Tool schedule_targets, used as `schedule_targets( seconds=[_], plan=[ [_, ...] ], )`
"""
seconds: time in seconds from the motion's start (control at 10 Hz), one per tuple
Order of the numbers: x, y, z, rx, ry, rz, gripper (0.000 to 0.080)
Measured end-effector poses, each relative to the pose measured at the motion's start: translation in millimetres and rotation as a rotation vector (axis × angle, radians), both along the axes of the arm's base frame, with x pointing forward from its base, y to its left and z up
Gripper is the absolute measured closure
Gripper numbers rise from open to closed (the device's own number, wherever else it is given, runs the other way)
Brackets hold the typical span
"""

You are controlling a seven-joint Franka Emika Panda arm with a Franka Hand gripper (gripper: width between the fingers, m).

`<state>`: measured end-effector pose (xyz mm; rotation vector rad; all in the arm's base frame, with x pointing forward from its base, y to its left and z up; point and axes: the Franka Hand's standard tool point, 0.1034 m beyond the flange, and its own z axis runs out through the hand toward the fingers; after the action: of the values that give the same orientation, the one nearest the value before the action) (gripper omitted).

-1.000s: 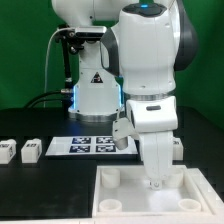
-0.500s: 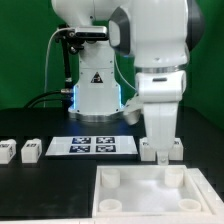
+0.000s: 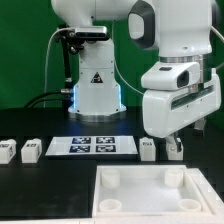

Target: Assemble one leg

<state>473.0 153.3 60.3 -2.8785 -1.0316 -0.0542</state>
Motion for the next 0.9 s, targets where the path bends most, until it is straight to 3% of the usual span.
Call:
schedule_targets(
  seconds=[0.2, 0.4, 0.6, 0.9],
  plan=[
    [-4.2, 2.5, -1.4, 0.010, 0.027, -0.202, 0.0150],
    [-31.8, 5.0, -11.5, 0.007, 0.087, -0.470, 0.0150],
    [-43.5, 2.1, -18.2, 0.016, 0.133, -0.750, 0.0150],
    [-42.2, 3.4, -17.2, 0.007, 0.151, -0.732, 0.0150]
  ],
)
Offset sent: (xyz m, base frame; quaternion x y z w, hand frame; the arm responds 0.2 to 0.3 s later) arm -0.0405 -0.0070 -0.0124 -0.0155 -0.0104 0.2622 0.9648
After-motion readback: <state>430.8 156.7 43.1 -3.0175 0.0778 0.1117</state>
